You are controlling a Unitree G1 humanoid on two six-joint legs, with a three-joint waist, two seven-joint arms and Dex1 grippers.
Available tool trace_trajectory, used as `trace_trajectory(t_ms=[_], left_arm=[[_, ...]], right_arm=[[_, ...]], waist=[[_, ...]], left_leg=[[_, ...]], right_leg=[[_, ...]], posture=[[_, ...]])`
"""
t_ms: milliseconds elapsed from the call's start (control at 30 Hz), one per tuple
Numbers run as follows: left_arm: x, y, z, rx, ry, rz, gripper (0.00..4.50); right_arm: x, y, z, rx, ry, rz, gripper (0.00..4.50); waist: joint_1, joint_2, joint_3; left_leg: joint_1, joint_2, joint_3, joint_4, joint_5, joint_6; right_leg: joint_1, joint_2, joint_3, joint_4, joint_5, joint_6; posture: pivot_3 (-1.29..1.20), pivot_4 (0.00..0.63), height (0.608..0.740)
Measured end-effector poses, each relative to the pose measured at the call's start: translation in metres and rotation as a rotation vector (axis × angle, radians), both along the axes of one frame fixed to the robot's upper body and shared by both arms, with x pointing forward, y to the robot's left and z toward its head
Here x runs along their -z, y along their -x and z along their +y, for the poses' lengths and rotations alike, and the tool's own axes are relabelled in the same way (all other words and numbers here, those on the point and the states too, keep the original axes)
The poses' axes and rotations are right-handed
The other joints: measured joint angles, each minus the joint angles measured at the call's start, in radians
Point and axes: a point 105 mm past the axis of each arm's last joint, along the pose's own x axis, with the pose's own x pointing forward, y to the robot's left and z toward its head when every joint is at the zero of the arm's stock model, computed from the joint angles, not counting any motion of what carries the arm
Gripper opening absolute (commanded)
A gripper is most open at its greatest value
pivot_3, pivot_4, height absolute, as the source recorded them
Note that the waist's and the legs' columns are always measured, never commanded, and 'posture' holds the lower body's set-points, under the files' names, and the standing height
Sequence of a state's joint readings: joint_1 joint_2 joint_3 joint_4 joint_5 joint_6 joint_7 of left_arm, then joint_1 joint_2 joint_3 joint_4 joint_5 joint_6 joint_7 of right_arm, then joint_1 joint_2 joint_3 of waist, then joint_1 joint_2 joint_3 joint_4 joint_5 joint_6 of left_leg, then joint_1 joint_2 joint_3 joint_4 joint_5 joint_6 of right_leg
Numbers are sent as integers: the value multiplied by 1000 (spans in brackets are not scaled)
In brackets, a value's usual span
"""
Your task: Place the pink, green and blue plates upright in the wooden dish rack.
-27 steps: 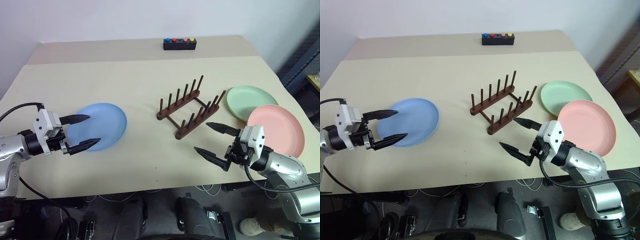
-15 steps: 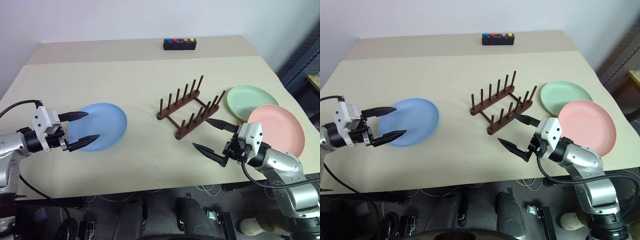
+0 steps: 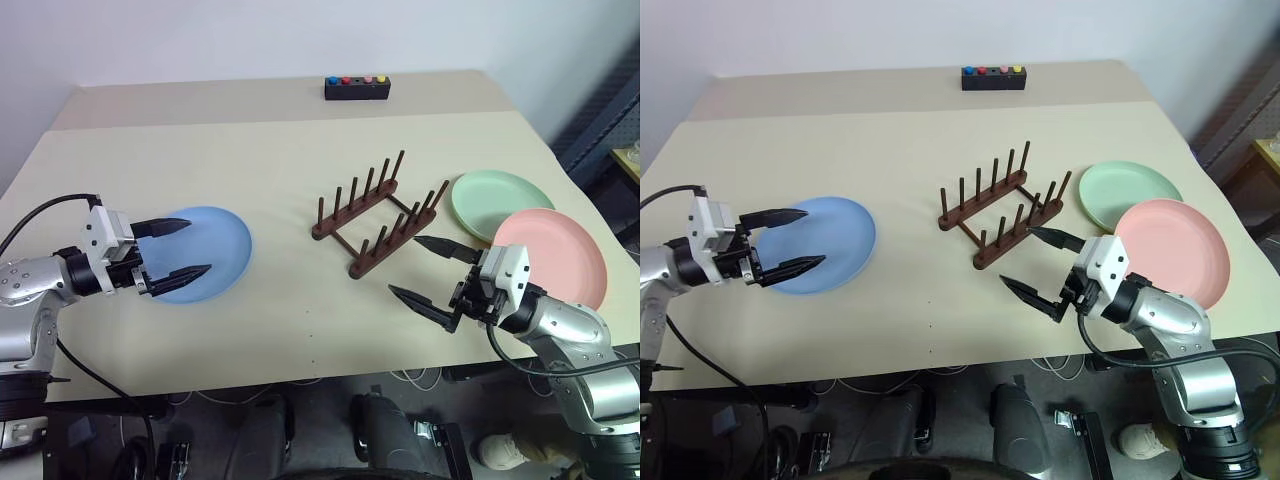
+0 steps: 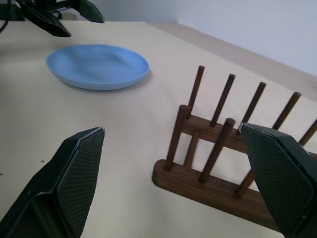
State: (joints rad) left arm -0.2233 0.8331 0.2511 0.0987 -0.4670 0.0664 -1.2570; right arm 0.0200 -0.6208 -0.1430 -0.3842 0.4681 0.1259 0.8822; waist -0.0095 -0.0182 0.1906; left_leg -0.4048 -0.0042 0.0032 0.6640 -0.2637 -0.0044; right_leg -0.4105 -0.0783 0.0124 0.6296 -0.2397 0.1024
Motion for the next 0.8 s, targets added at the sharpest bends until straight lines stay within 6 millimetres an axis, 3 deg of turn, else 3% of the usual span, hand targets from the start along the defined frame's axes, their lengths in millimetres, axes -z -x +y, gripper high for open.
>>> trace_trajectory(t_ms=[167,233,400,533,633,800], left_arm=[[-10,-8,-6,23,18,-31,4453],[-6,-9,-12,32,36,6,4453],[19,-12,-64,106,-20,162,4453],[12,-16,-101,167,-30,196,4453],[10,-19,-143,220,8,294,4453],[25,-20,-171,198,-16,444,4453]], right_arm=[[0,-1,0,4,16,-9,4478],[-1,-1,-1,8,16,-13,4478],[-3,-2,-2,14,20,-21,4478],[-5,-3,-3,19,23,-28,4478],[-5,-4,-3,29,26,-34,4478],[-2,-3,-9,65,28,-25,4478]], waist=[[-1,0,0],[-1,0,0],[4,0,0],[0,0,0],[2,0,0],[-4,0,0]], left_leg=[[0,0,0,0,0,0],[0,0,0,0,0,0],[0,-1,0,1,0,0],[0,-1,-1,1,0,0],[0,-2,-1,2,0,0],[0,-1,-2,2,0,0]], right_leg=[[0,0,0,0,0,0],[0,0,0,0,0,0],[1,0,0,0,0,1],[1,1,0,1,0,1],[1,1,0,1,0,2],[1,3,0,2,-1,3]], posture=[[0,150,740],[0,150,740],[0,150,740],[0,150,740],[0,150,740],[0,150,740]])
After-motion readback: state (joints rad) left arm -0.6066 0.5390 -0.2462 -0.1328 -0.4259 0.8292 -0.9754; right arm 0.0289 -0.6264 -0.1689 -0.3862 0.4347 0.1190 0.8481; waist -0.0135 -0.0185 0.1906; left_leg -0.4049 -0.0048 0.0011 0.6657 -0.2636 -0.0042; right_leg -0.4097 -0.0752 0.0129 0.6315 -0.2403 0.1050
